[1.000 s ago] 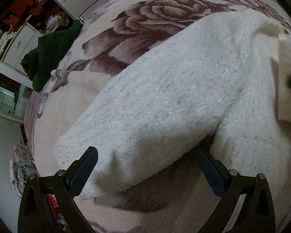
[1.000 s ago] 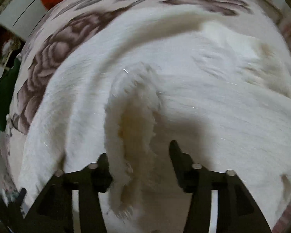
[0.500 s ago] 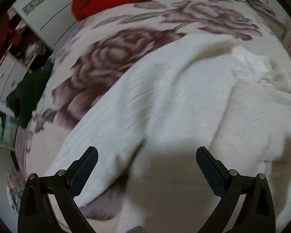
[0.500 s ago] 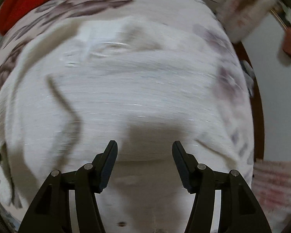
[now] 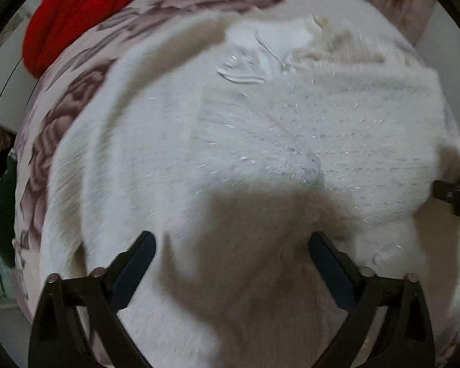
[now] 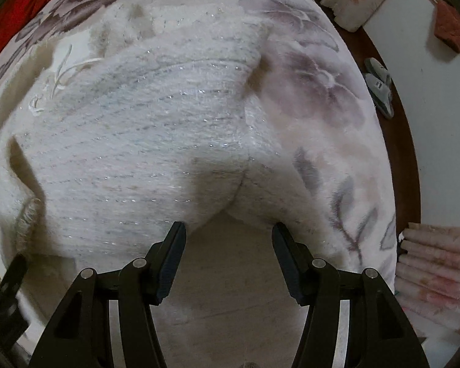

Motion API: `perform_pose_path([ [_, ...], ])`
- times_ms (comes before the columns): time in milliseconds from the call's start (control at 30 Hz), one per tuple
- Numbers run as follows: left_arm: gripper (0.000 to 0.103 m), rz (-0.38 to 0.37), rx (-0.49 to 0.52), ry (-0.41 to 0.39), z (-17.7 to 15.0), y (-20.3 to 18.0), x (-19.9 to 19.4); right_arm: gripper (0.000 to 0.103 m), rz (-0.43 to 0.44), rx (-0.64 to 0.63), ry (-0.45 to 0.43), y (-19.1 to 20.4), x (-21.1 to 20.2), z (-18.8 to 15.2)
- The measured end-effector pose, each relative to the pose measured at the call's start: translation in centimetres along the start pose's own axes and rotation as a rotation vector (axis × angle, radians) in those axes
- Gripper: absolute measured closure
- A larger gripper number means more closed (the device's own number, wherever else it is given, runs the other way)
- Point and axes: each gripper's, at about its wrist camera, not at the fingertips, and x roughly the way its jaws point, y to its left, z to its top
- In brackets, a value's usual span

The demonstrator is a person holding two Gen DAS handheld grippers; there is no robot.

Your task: Fold large clothes

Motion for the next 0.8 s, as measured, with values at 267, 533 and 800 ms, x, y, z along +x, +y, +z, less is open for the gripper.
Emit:
perform_pose_path([
  [267, 0.089, -0.061, -0.223, -0.077, 1.8, 8.2, -1.6, 0.042, 0.010, -0.049, -0.015, -2.1, 2.1, 0.7],
  [533, 0.091, -0.111, -0.365, -0.035, 0.9, 12.8, -1.0, 0.042, 0.055, -0.021, -0.031, -7.1, 3.1, 1.1],
  [800, 0.091, -0.183, -0.338, -0.051, 1.9, 10.9, -1.9, 0.063, -0.021, -0.031, -0.119, -16.3, 1.6, 1.1],
])
